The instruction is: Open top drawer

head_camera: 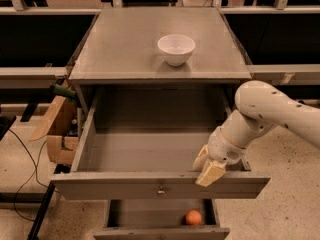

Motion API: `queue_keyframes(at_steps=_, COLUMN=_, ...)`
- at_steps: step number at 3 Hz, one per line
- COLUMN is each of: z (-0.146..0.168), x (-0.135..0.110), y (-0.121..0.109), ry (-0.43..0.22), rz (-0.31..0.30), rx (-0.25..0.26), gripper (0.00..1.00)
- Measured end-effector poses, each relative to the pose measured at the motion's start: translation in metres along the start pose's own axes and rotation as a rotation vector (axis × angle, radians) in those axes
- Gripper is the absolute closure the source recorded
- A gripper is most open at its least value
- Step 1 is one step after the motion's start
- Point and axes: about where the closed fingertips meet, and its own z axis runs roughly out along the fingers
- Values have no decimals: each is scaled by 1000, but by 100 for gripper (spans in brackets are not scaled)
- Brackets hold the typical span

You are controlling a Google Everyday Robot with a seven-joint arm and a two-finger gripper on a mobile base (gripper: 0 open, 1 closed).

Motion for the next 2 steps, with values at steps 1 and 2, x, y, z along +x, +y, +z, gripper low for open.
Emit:
queue_keyframes(at_steps=1, z=0, x=0, y=0, ry=0, rz=0, rx=0, gripper=31)
queue_keyframes(at_steps=2, z=0, x=0, y=0, ry=0, rz=0, rx=-1, gripper=0)
